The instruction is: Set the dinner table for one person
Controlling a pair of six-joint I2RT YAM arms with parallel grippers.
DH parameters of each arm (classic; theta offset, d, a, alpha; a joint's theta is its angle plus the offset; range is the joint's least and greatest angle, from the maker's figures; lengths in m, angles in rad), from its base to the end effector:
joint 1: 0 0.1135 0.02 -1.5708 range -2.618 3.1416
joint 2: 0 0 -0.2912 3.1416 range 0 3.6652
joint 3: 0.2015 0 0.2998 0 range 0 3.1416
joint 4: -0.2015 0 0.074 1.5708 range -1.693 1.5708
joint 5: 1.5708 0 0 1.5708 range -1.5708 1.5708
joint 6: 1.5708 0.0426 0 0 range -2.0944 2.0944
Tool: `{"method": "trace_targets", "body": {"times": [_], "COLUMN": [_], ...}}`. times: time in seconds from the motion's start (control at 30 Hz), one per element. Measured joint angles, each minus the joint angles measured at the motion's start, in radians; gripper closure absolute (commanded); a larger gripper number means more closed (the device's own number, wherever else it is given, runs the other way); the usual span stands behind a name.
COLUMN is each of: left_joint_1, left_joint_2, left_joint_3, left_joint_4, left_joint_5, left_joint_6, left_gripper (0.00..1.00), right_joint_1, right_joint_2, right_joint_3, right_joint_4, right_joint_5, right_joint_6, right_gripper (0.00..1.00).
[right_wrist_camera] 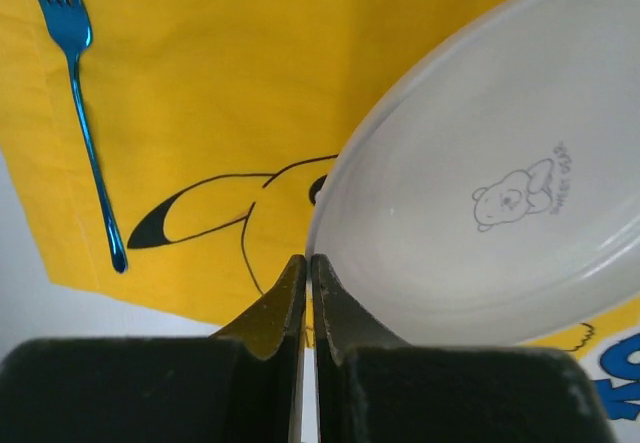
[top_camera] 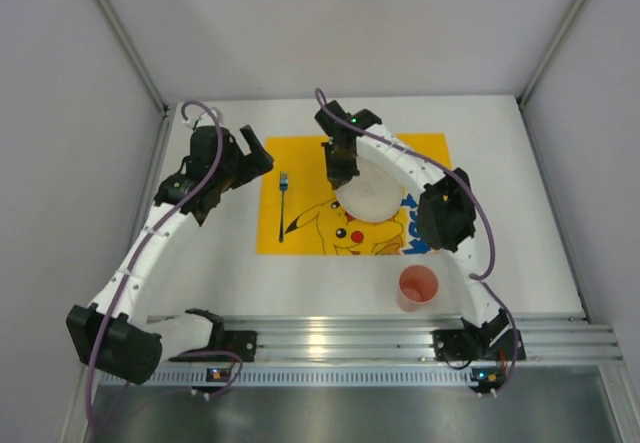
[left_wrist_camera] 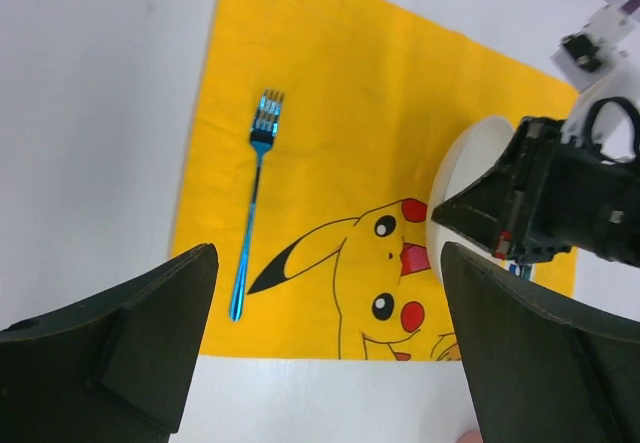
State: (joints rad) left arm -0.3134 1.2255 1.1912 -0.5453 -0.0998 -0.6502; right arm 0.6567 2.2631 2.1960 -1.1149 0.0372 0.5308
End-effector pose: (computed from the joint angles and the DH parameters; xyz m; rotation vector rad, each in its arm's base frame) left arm 0.3004 -0.0929 0.3737 -0.4236 2.1403 -0.4498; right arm 0.4343 0.3328 0.2700 -0.1651 2.7820 0.2640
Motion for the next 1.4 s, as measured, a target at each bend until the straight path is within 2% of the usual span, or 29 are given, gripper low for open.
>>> {"method": "trace_targets", "body": {"times": [0.2,0.37,0.4,0.5,0.57,0.6,0.67,0.7,0.77,0.83,0.93,1.03,1.2,1.4], "left_joint_1": [0.026,0.026,0.026,0.026,0.026,0.026,0.026,0.026,0.026,0.026,0.026,0.026,0.014,-0.023], "left_joint_2": [-0.085,-0.085,-0.084,-0.082,-0.075,-0.071,-0.063,-0.057,-0.046,-0.033,-0.004,0.046,0.148,0.267], "left_joint_3": [-0.044,-0.062,-0.062,-0.062,-0.062,-0.062,-0.062,-0.062,-0.062,-0.067,-0.084,-0.096,-0.092,-0.018], "left_joint_4": [-0.052,-0.07,-0.069,-0.069,-0.069,-0.068,-0.067,-0.064,-0.056,-0.042,-0.016,0.009,0.044,0.057], "left_joint_5": [-0.074,-0.076,-0.075,-0.069,-0.062,-0.054,-0.044,-0.036,-0.02,-0.006,0.024,0.059,0.108,0.139], "left_joint_6": [0.026,0.033,0.034,0.04,0.043,0.045,0.047,0.048,0.051,0.051,0.05,0.047,0.046,0.048], "left_gripper": [0.02,0.01,0.01,0.01,0.02,0.01,0.01,0.01,0.01,0.01,0.01,0.02,0.02,0.03], "right_joint_1": [0.063,0.065,0.064,0.044,0.027,0.015,-0.011,-0.026,-0.067,-0.128,-0.3,-0.435,-0.431,-0.431], "right_joint_2": [0.071,0.055,0.048,0.038,0.015,-0.011,-0.098,-0.153,-0.324,-0.528,-0.887,-1.099,-1.215,-1.338], "right_joint_3": [0.005,-0.084,-0.116,-0.185,-0.219,-0.24,-0.288,-0.313,-0.405,-0.527,-0.782,-1.002,-1.253,-1.249], "right_joint_4": [0.015,0.18,0.211,0.267,0.282,0.282,0.282,0.276,0.285,0.303,0.315,0.269,0.143,0.023], "right_joint_5": [-0.11,-0.224,-0.236,-0.259,-0.255,-0.245,-0.214,-0.196,-0.149,-0.126,-0.117,-0.112,-0.203,-0.286], "right_joint_6": [0.016,0.011,0.008,-0.015,-0.038,-0.05,-0.076,-0.085,-0.101,-0.111,-0.112,-0.108,-0.083,-0.084], "right_gripper": [1.0,0.77,0.67,0.43,0.33,0.25,0.22,0.15,0.09,0.09,0.12,0.14,0.16,0.23]}}
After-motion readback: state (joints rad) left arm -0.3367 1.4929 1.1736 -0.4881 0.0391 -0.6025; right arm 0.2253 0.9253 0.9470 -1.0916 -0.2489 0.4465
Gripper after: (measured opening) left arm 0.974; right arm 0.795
